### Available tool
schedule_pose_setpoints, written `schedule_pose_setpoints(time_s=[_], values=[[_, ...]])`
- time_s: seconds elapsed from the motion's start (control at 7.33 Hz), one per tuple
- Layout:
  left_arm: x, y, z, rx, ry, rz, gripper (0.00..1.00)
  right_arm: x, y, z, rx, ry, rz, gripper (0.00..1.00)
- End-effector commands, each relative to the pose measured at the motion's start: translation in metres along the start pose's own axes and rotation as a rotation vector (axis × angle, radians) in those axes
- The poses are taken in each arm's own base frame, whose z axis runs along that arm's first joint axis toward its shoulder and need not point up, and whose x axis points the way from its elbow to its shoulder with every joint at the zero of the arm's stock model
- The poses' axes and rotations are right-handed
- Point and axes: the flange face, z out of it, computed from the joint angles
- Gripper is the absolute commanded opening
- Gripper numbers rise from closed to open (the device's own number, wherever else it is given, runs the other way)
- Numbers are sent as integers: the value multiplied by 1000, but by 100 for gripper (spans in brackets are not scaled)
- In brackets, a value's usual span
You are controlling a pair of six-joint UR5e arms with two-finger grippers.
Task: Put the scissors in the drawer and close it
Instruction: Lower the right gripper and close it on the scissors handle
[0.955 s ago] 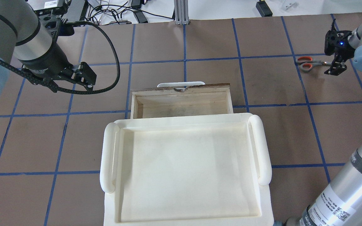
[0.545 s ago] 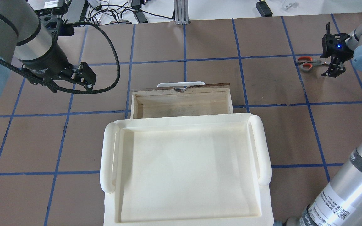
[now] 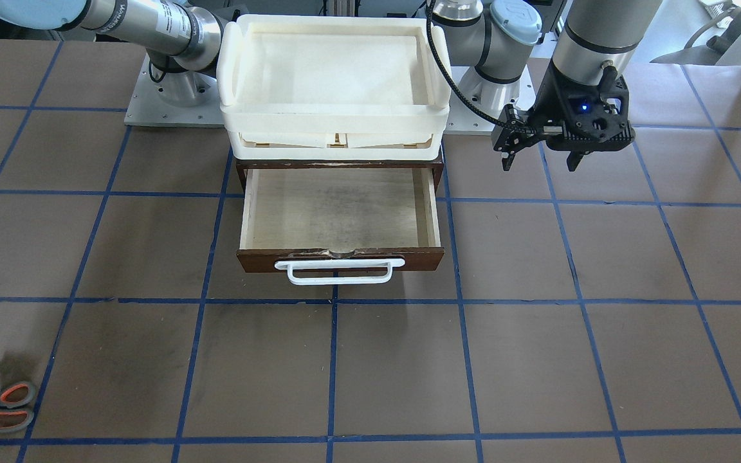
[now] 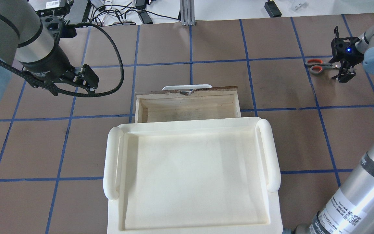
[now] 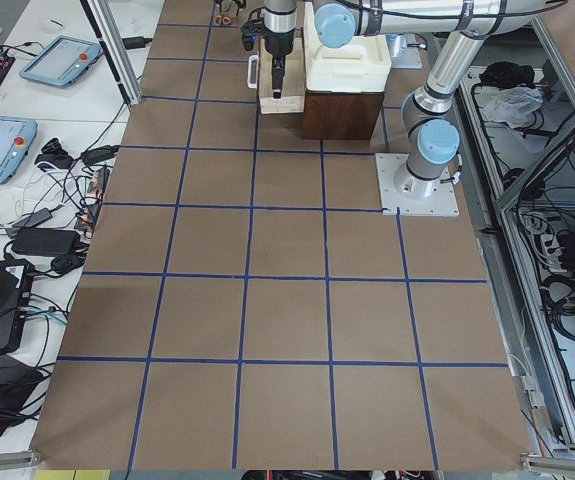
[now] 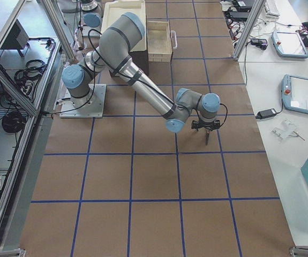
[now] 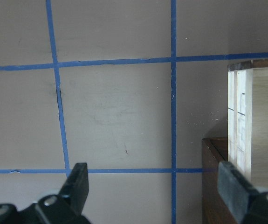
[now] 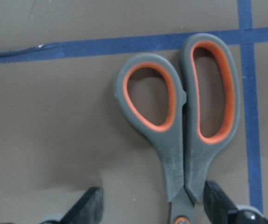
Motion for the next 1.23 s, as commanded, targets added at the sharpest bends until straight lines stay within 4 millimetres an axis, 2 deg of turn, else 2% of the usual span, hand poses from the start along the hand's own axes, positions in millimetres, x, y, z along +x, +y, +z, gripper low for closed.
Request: schedule_pose_setpoints(time_s=[0.0, 0.27, 0.41, 0.68, 1.09], values=[[0, 0, 0, 1, 0, -4, 100, 4, -3, 0, -4, -2, 29, 80], [0, 0, 1, -1, 0, -4, 100, 4, -7, 0, 3, -14, 48, 77], [0, -1, 1, -1, 1, -4, 100, 4, -8, 0, 5, -14, 51, 70], [0, 0, 1, -1, 0, -4, 100, 6, -8, -2, 4, -8, 58, 63], [0, -2, 3, -5, 2, -4, 100, 11, -6, -6, -2, 3, 61, 43]])
